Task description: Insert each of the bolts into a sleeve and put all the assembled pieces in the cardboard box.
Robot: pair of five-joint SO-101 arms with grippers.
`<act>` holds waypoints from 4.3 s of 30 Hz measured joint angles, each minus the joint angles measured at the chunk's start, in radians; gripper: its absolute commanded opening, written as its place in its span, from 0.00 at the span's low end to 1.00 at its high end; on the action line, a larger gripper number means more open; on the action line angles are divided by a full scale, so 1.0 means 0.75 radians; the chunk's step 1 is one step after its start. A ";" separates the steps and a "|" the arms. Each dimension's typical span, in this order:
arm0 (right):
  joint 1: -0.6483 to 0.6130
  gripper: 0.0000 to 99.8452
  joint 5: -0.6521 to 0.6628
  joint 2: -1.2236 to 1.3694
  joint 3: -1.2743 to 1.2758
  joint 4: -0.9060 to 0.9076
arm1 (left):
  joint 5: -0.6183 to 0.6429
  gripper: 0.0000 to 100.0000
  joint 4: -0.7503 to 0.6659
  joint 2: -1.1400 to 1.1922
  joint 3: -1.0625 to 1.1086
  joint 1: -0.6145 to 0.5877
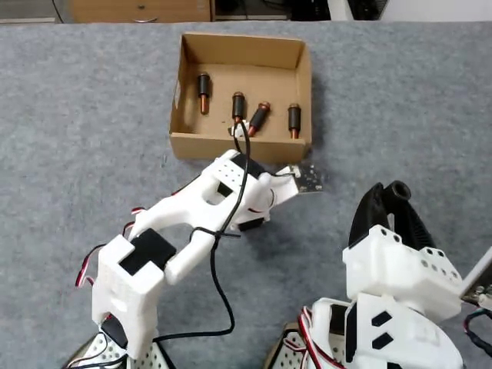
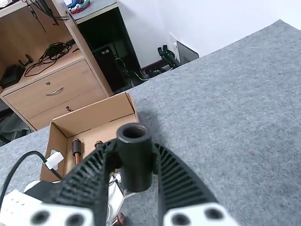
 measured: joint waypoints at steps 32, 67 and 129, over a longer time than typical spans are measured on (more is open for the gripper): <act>0.000 0.00 0.000 0.000 0.000 0.000 | 0.121 0.07 0.548 0.023 -0.589 -0.031; 0.000 0.00 0.000 0.000 0.029 0.000 | 0.014 0.12 0.213 0.037 -0.329 -0.102; -0.215 0.00 0.000 0.000 0.049 -0.068 | 1.121 0.02 0.632 -0.397 -0.796 -0.319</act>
